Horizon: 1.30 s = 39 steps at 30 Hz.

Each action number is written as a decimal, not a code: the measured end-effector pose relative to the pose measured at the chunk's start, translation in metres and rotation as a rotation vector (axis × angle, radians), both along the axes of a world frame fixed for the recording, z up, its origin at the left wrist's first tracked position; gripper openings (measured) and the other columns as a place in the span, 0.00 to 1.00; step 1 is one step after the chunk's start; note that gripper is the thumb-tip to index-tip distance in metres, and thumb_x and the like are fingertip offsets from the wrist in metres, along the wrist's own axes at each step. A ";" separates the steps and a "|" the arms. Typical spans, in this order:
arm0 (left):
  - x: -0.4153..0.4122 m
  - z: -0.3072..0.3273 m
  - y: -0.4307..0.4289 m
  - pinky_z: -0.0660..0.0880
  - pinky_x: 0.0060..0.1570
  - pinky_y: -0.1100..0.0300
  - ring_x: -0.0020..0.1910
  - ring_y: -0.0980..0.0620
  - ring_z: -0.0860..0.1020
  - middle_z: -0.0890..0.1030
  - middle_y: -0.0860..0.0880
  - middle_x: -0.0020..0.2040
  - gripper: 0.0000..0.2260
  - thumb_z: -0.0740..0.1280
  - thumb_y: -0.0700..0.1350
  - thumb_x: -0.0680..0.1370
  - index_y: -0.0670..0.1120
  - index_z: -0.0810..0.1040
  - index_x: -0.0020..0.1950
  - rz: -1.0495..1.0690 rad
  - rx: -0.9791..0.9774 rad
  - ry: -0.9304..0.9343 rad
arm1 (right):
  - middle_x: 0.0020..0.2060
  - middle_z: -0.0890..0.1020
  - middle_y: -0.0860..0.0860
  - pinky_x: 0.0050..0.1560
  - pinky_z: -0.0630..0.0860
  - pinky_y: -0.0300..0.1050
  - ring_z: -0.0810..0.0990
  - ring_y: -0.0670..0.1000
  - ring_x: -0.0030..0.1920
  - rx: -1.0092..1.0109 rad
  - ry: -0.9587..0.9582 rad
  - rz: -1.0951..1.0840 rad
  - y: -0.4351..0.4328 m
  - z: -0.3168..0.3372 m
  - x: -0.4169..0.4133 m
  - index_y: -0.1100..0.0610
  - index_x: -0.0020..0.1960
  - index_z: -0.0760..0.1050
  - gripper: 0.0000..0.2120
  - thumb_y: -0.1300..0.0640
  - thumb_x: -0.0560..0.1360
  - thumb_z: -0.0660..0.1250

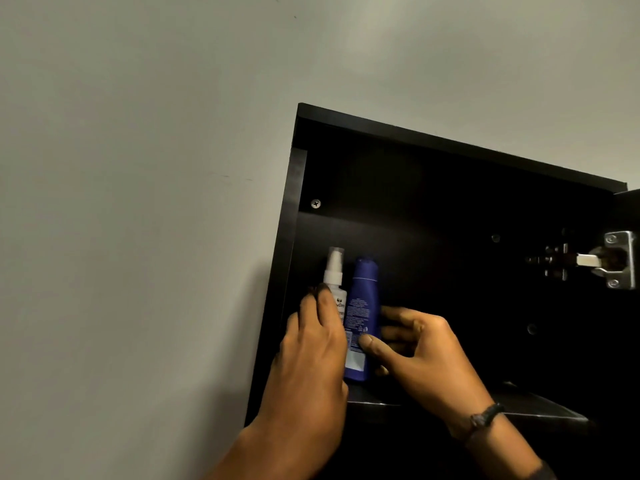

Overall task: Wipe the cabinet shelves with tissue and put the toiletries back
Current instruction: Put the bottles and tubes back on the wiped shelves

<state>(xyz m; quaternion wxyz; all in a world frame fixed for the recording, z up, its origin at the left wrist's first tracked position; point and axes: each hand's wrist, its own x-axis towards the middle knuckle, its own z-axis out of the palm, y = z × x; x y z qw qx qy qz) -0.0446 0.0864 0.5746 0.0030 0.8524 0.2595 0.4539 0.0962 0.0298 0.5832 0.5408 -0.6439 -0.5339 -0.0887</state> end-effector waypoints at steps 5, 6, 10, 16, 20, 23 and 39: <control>-0.004 -0.002 -0.005 0.59 0.72 0.60 0.76 0.48 0.47 0.40 0.46 0.77 0.37 0.62 0.40 0.78 0.46 0.38 0.76 0.074 -0.031 0.120 | 0.45 0.81 0.39 0.38 0.77 0.28 0.81 0.36 0.43 -0.021 -0.100 -0.020 0.013 0.000 -0.015 0.49 0.62 0.75 0.21 0.56 0.70 0.73; -0.004 -0.002 -0.006 0.59 0.72 0.60 0.76 0.47 0.47 0.39 0.45 0.77 0.36 0.61 0.39 0.78 0.45 0.39 0.76 0.083 -0.039 0.141 | 0.45 0.81 0.39 0.37 0.76 0.26 0.81 0.35 0.43 -0.022 -0.111 -0.017 0.015 0.000 -0.016 0.49 0.61 0.75 0.21 0.56 0.70 0.73; -0.006 -0.001 -0.008 0.53 0.73 0.58 0.76 0.44 0.42 0.34 0.42 0.76 0.35 0.61 0.38 0.78 0.43 0.39 0.76 0.114 -0.085 0.224 | 0.38 0.78 0.36 0.34 0.74 0.24 0.78 0.27 0.40 -0.015 -0.119 0.001 0.017 0.000 -0.019 0.47 0.59 0.75 0.19 0.58 0.70 0.73; -0.013 -0.010 -0.009 0.46 0.72 0.61 0.75 0.46 0.36 0.31 0.44 0.75 0.39 0.63 0.38 0.77 0.44 0.36 0.76 0.044 -0.081 0.206 | 0.46 0.82 0.41 0.41 0.77 0.28 0.81 0.36 0.44 -0.034 -0.109 -0.051 0.009 -0.003 -0.020 0.50 0.62 0.75 0.22 0.52 0.69 0.74; -0.016 -0.026 -0.008 0.39 0.65 0.66 0.75 0.50 0.36 0.33 0.47 0.76 0.35 0.58 0.38 0.78 0.46 0.37 0.76 -0.016 0.009 0.136 | 0.51 0.82 0.41 0.49 0.72 0.26 0.79 0.36 0.50 0.023 -0.178 -0.173 -0.011 -0.013 -0.023 0.48 0.63 0.75 0.21 0.48 0.71 0.72; -0.008 -0.044 -0.002 0.53 0.73 0.55 0.76 0.44 0.52 0.53 0.39 0.77 0.26 0.53 0.43 0.78 0.39 0.55 0.75 0.012 0.211 0.001 | 0.62 0.78 0.44 0.66 0.68 0.37 0.74 0.41 0.63 0.062 -0.310 -0.268 -0.026 -0.028 -0.029 0.47 0.66 0.73 0.20 0.46 0.75 0.66; -0.020 -0.305 -0.089 0.56 0.73 0.44 0.76 0.45 0.52 0.56 0.41 0.76 0.27 0.61 0.36 0.77 0.38 0.57 0.75 -0.381 0.025 0.180 | 0.77 0.43 0.45 0.77 0.44 0.54 0.39 0.44 0.76 -0.193 -0.004 -0.375 -0.114 -0.298 -0.086 0.47 0.77 0.46 0.27 0.55 0.82 0.54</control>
